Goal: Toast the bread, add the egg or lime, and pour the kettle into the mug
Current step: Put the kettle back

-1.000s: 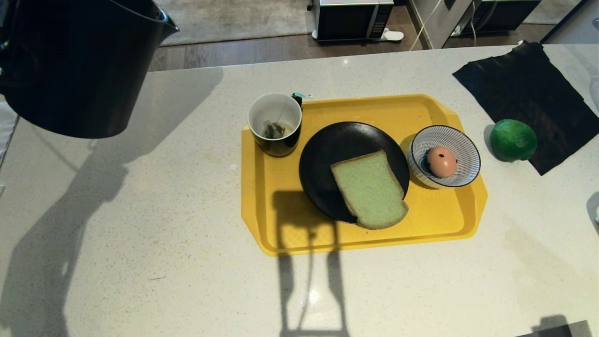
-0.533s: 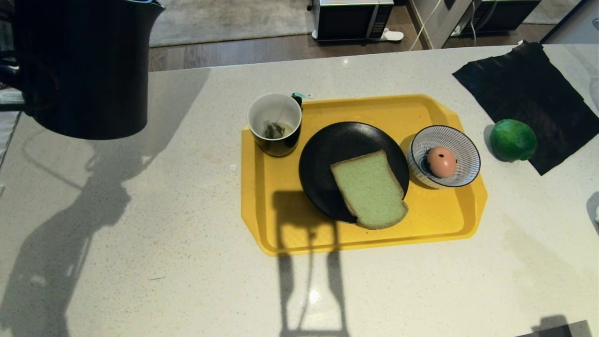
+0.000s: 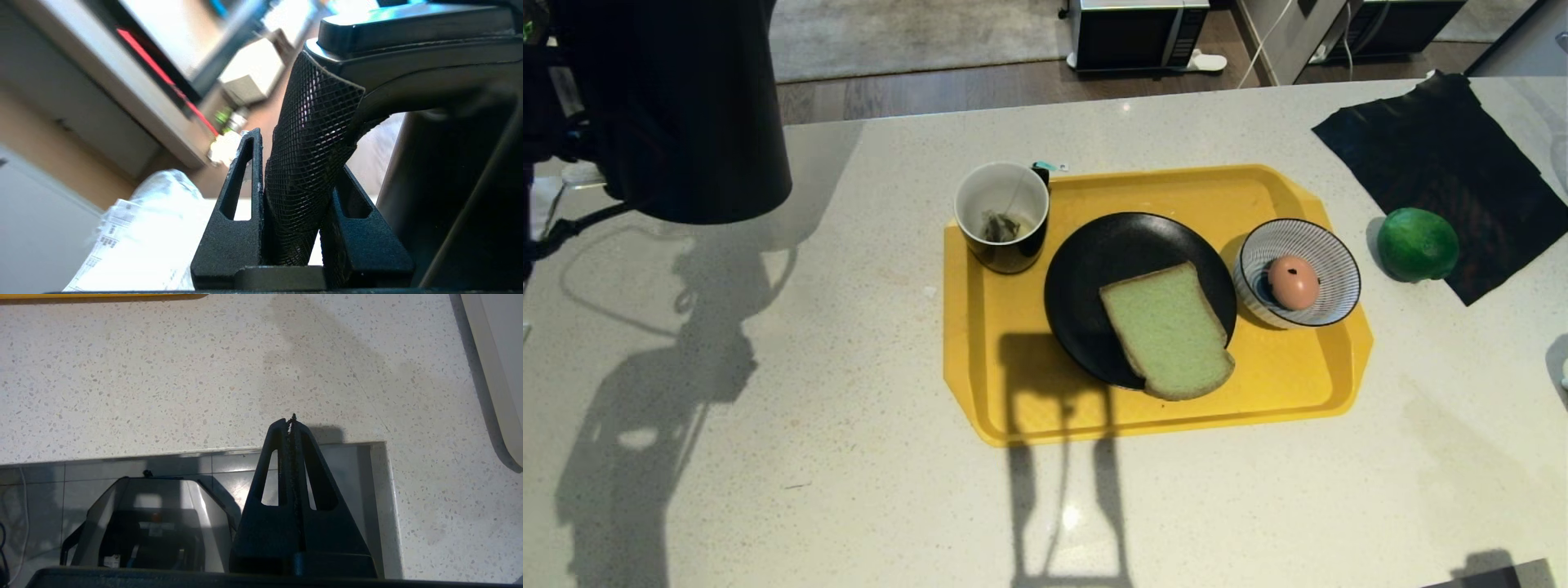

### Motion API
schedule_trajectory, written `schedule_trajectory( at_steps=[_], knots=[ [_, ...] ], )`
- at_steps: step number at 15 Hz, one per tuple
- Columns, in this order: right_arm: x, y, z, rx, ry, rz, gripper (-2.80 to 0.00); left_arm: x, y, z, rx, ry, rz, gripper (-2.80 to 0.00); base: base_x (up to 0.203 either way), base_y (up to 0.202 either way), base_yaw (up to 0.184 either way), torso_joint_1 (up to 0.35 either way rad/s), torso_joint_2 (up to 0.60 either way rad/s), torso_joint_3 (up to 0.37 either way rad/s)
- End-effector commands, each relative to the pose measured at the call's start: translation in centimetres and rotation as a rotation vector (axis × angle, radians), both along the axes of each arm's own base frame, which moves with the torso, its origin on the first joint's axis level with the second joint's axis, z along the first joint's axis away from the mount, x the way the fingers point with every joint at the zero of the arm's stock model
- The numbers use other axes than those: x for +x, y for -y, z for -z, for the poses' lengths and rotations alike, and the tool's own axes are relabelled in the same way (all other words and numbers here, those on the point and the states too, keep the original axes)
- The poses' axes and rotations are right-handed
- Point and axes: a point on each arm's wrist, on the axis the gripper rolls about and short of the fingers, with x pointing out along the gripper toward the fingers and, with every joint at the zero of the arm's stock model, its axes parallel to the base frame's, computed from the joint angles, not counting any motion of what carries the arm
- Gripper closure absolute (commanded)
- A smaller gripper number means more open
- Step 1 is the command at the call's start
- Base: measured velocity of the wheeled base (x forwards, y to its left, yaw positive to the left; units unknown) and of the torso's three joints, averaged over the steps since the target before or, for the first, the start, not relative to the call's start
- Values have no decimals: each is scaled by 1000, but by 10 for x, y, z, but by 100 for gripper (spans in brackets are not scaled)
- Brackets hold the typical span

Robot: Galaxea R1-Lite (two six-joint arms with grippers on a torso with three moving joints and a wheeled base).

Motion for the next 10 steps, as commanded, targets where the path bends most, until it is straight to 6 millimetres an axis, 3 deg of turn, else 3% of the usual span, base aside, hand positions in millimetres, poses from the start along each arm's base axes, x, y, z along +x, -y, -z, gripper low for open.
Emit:
schedule_trajectory(
  at_steps=[1,5,10],
  knots=[
    [0,0,0,0,-1,0,0,25,-8,17,-6,8,-42,0,0,0,0,0,0,0],
    [0,0,0,0,-2,0,0,42,-12,44,-69,-3,2,0,0,0,0,0,0,0],
    [0,0,0,0,0,0,0,45,-11,51,-107,-2,46,0,0,0,0,0,0,0]
  ],
)
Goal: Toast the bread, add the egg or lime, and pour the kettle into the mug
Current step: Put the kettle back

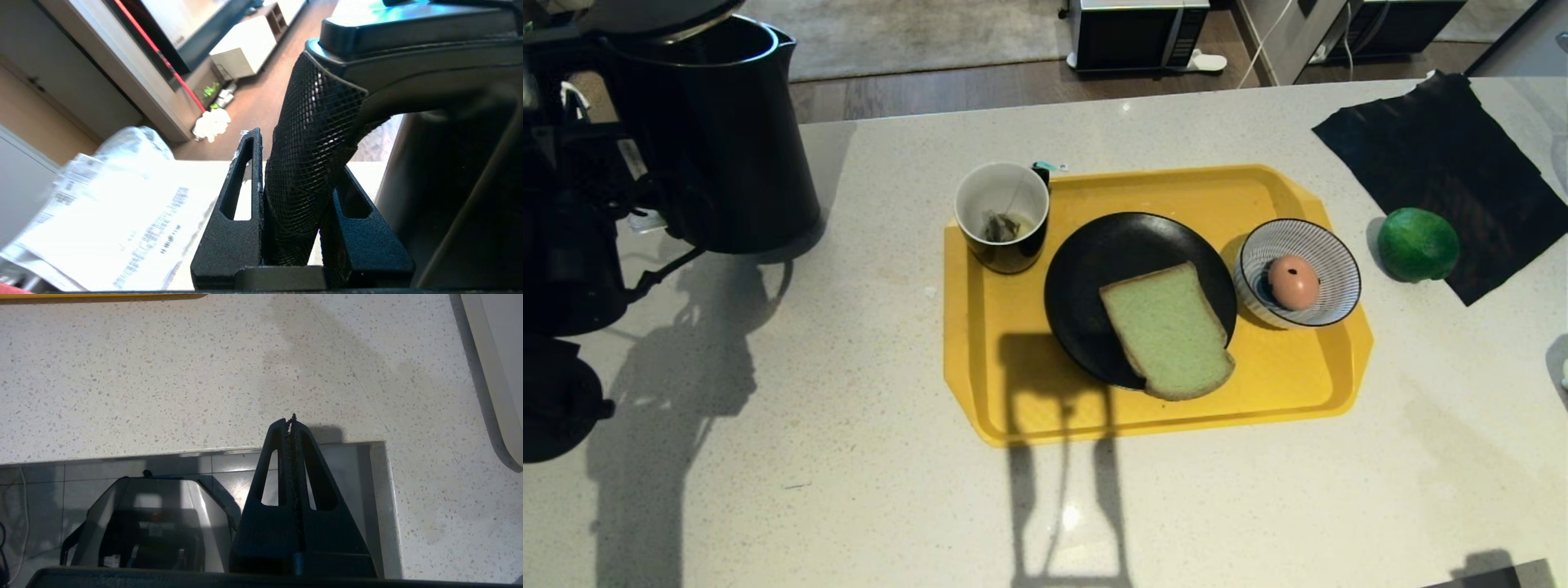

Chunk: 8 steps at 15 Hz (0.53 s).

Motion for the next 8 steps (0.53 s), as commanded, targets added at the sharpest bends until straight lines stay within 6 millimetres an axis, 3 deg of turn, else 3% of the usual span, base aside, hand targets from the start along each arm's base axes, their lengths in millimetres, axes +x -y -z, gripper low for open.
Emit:
schedule_trajectory(
  at_steps=[1,8],
  knots=[
    [0,0,0,0,-2,0,0,3,0,3,-6,-3,3,0,0,0,0,0,0,0],
    [0,0,0,0,-2,0,0,7,8,5,-9,-6,34,0,0,0,0,0,0,0]
  ],
)
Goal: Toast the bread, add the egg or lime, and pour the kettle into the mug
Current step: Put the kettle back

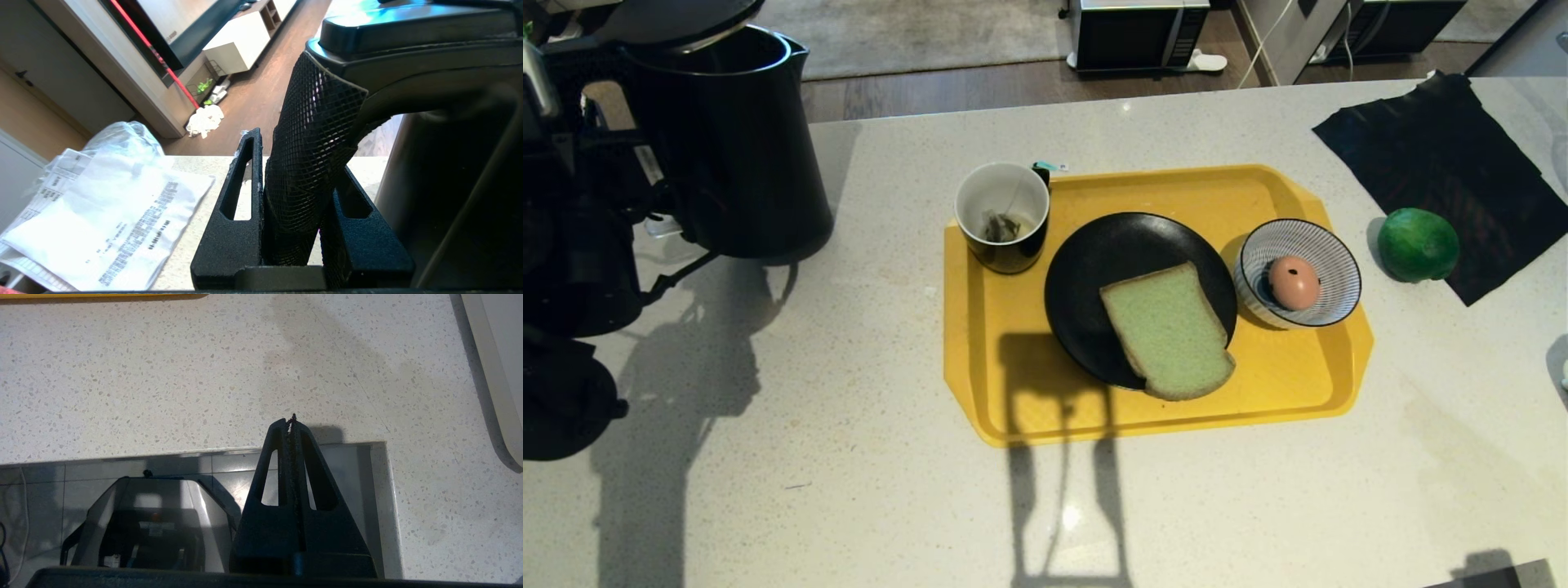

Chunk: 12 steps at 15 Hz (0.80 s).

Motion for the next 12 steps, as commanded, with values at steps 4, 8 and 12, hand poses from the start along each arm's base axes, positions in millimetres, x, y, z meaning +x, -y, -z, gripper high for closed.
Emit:
schedule_trajectory(
  at_steps=[4,8,12],
  knots=[
    [0,0,0,0,-2,0,0,-2,19,0,-1,5,64,0,0,0,0,0,0,0],
    [0,0,0,0,0,0,0,-11,33,0,1,0,122,0,0,0,0,0,0,0],
    [0,0,0,0,-2,0,0,-31,39,18,10,-70,160,0,0,0,0,0,0,0]
  ],
)
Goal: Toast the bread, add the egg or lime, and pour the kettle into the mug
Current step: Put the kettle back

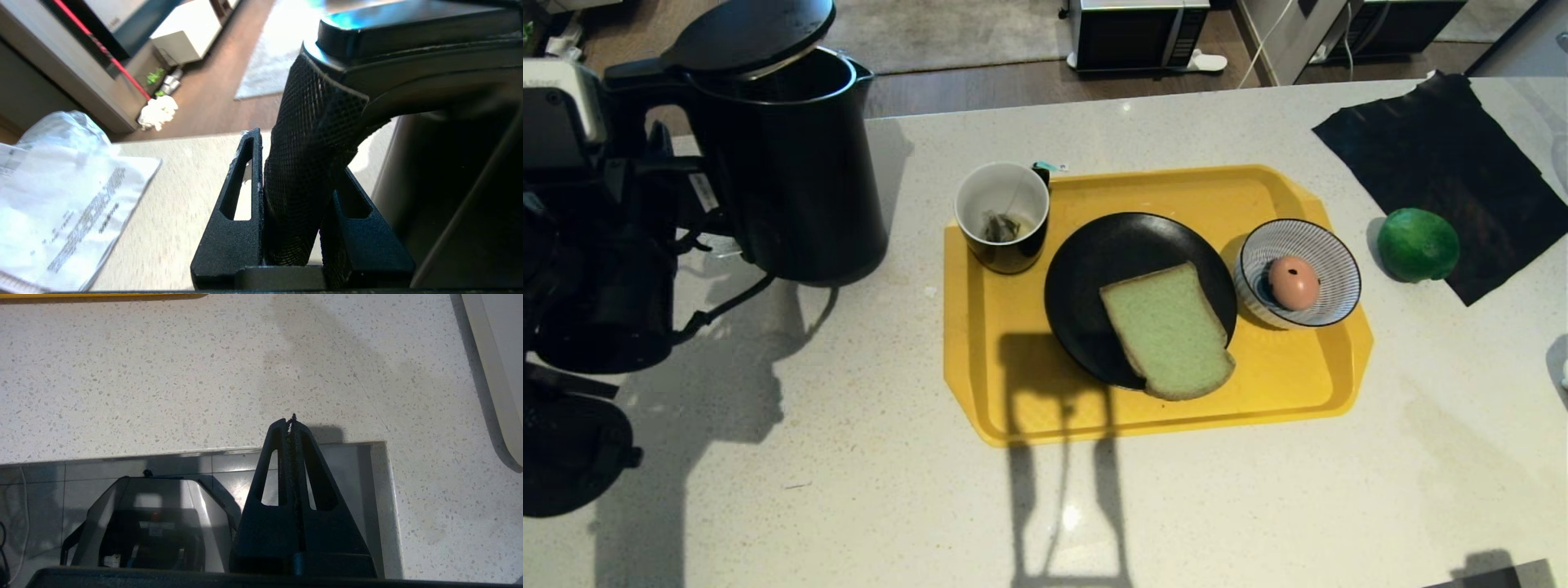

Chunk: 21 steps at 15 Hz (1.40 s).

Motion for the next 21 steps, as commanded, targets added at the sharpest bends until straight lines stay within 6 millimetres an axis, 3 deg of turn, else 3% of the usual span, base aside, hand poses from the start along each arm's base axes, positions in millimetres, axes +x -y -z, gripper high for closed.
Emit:
schedule_trajectory(
  at_steps=[1,10,21],
  knots=[
    [0,0,0,0,0,0,0,-13,0,3,1,-8,7,0,0,0,0,0,0,0],
    [0,0,0,0,0,0,0,-27,-4,14,12,-49,7,0,0,0,0,0,0,0],
    [0,0,0,0,1,0,0,-25,-3,24,22,-89,8,0,0,0,0,0,0,0]
  ],
)
